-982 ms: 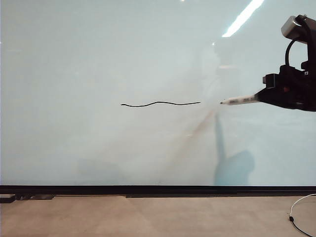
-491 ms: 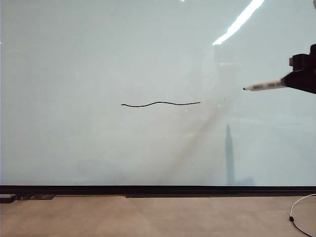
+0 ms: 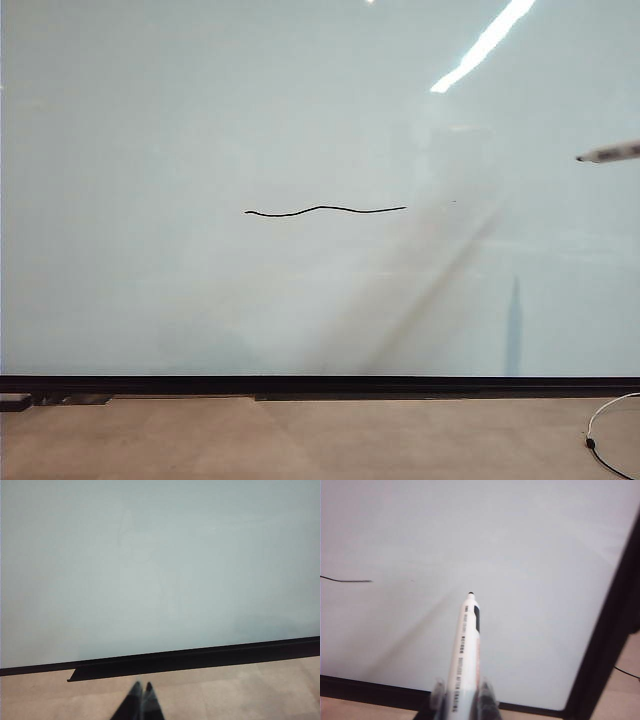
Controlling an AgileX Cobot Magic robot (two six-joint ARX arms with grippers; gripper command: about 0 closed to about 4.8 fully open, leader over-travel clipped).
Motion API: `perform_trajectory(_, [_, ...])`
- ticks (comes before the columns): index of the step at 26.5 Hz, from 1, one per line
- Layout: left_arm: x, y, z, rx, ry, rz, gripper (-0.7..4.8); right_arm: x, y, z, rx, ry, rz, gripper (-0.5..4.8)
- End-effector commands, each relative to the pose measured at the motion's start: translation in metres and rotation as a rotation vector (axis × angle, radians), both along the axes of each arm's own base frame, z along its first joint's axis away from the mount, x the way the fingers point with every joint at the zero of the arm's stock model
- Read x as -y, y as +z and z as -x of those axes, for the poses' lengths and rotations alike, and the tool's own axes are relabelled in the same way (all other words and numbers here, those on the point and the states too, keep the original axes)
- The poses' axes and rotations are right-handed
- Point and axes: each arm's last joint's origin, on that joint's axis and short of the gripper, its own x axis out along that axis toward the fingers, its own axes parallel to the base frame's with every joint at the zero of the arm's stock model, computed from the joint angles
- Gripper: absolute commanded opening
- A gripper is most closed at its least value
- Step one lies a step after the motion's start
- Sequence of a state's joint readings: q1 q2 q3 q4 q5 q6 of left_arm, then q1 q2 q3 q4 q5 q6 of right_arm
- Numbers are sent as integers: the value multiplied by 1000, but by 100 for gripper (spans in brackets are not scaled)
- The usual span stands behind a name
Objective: Pick up the pen on the shelf to the right of the whiteboard and draw a straight line.
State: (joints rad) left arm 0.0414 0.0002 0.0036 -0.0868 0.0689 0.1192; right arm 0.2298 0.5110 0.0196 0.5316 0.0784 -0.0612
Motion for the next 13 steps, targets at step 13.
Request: perform_trajectory(13, [0,2,0,13,-3,-1,-5,22,0,31,7,-107,22,-4])
